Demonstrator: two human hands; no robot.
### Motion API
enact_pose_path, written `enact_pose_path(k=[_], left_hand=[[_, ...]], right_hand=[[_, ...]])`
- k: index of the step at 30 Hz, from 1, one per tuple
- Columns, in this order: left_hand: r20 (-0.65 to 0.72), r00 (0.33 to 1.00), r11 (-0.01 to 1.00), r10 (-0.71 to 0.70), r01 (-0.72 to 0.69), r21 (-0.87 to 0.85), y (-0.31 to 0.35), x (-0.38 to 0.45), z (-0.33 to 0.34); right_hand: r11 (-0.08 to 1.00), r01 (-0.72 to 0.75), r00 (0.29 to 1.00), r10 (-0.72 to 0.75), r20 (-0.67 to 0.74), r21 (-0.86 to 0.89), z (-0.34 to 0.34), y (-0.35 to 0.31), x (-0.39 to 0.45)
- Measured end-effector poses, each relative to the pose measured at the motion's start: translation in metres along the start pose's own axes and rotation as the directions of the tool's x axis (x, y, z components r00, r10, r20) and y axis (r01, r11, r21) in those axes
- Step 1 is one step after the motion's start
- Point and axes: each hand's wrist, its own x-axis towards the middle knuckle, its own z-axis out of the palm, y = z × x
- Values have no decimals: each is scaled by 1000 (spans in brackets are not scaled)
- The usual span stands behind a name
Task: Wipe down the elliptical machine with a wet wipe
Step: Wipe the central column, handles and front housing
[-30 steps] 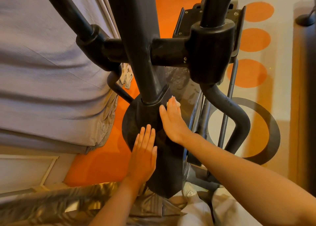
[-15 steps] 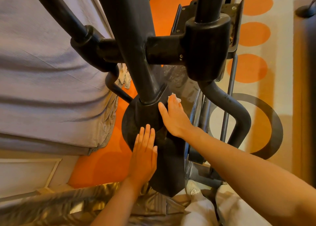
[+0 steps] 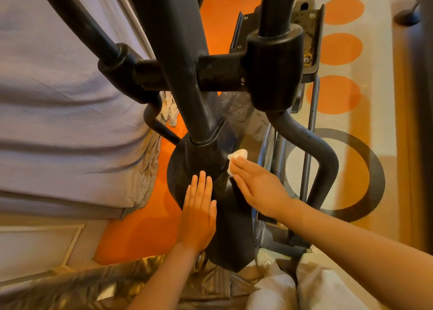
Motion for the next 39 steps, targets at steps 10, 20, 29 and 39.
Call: enact_pose_path(k=[10, 20, 29, 39], left_hand=[[-3, 999, 999, -33, 33, -12, 6, -3, 1], [11, 1000, 1000, 16, -16, 6, 11, -10, 11], [-17, 999, 999, 31, -30, 40, 14, -13, 18], [4, 999, 998, -50, 50, 26, 30, -23, 12]], right_hand=[[979, -92, 987, 113, 111, -181, 10, 3, 16], [945, -213, 972, 230, 40, -247, 11, 7, 6], [959, -268, 963, 267, -25, -91, 14, 14, 15], [919, 330, 943, -308, 129, -217, 15, 29, -20]])
